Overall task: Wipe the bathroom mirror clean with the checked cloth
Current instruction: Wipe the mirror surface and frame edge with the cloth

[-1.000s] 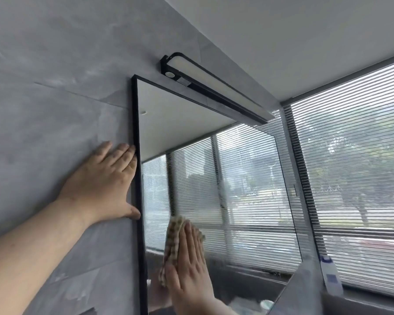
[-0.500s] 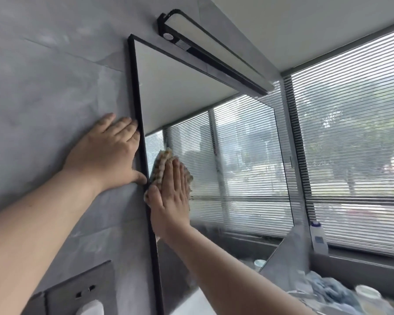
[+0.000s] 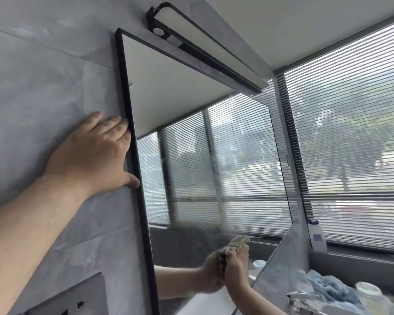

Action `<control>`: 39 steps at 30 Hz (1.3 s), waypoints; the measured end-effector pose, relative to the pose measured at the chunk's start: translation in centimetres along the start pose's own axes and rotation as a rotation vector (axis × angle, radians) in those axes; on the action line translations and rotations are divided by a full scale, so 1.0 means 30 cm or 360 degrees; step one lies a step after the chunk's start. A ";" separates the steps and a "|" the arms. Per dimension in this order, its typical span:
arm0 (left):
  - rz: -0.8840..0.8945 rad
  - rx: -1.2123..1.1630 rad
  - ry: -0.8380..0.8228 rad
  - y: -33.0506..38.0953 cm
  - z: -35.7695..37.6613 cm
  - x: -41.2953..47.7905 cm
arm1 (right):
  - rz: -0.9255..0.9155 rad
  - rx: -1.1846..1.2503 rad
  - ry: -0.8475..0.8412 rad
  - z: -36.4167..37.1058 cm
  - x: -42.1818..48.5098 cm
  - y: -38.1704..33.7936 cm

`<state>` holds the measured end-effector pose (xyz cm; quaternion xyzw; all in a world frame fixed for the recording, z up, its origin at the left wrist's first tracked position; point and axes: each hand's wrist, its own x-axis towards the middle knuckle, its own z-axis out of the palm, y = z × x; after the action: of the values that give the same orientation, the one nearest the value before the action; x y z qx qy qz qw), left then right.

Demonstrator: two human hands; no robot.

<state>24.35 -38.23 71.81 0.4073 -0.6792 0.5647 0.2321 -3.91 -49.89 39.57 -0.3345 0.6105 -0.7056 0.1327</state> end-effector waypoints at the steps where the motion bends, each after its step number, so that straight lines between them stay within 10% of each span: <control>1: 0.0005 -0.0010 0.0006 0.000 0.004 0.000 | 0.0047 0.0028 0.0012 0.001 0.017 0.003; 8: 0.0028 -0.0040 -0.0016 -0.003 -0.005 -0.001 | -0.0114 0.0071 0.0385 0.060 0.238 -0.406; 18: 0.0022 0.0012 -0.0016 -0.006 -0.002 -0.002 | -0.0634 0.0000 0.0261 0.097 0.458 -1.177; 30: 0.0034 -0.0040 0.0048 0.000 -0.014 -0.008 | -0.0667 -0.0137 0.0427 0.039 0.236 -0.281; 32: 0.0032 -0.0037 0.0039 -0.001 -0.017 -0.007 | -0.0320 0.0221 0.0484 0.078 0.189 -0.068; 33: 0.0035 -0.0033 0.0025 -0.001 -0.020 -0.007 | -0.0255 -0.0252 0.0420 0.054 0.145 0.011; 39: 0.0043 -0.0055 -0.0003 -0.002 -0.023 -0.002 | -0.0111 0.0026 0.0011 0.029 -0.021 -0.093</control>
<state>24.34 -37.55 71.98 0.3945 -0.6945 0.5557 0.2308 -2.27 -49.58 42.04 -0.3519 0.5932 -0.7159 0.1087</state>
